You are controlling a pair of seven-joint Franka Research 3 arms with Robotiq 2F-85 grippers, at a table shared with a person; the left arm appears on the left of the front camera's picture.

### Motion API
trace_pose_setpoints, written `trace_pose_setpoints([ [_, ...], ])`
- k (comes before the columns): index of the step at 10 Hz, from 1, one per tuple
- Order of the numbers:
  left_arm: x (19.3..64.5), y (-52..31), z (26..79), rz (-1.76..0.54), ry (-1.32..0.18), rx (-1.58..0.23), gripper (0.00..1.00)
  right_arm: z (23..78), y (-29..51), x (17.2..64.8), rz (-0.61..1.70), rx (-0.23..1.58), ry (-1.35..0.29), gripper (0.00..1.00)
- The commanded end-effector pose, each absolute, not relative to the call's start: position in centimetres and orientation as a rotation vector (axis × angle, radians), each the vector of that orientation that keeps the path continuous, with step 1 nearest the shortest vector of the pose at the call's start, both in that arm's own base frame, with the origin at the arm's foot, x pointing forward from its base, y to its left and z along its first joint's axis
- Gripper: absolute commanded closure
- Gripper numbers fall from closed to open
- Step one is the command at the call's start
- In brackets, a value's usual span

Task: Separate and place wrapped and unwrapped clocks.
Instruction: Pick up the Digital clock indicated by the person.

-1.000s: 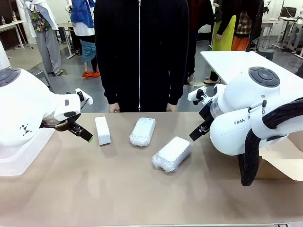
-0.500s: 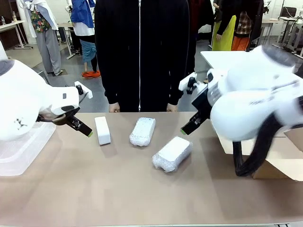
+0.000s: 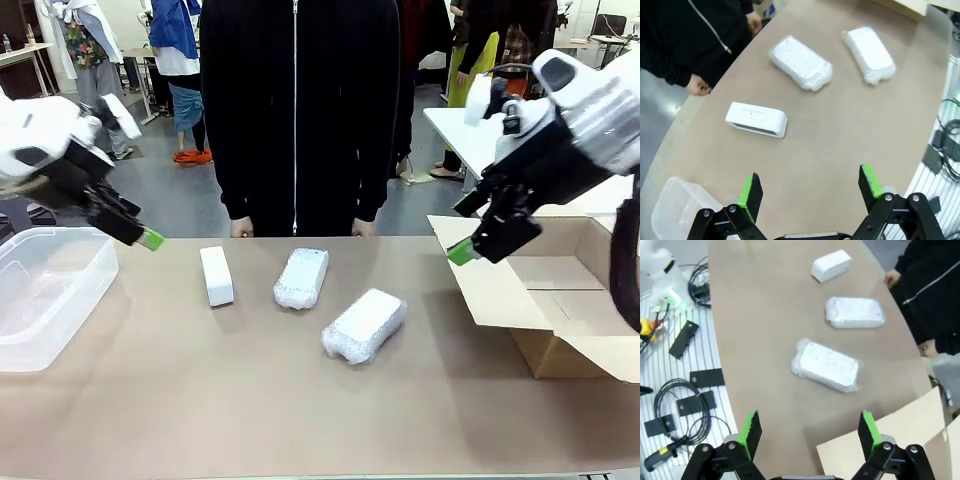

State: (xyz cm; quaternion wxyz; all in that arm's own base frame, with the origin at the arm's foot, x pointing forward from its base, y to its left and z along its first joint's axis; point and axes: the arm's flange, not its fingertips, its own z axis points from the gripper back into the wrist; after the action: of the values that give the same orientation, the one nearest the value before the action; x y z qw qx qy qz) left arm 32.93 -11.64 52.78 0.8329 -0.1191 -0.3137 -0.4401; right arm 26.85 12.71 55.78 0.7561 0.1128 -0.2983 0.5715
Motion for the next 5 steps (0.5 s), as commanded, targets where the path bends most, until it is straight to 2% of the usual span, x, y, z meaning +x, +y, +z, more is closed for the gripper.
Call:
trace_pose_setpoints([
  [1,25.1,-7.2,46.2,-1.004,-0.694,-0.281,0.00,52.6,10.6,26.5,1.259,0.338,-0.676,0.00],
  [5,23.2,-5.5,45.7,-1.012,-0.761,-0.281,0.00,51.2,7.5,26.4,1.267,0.410,-0.779,0.00],
])
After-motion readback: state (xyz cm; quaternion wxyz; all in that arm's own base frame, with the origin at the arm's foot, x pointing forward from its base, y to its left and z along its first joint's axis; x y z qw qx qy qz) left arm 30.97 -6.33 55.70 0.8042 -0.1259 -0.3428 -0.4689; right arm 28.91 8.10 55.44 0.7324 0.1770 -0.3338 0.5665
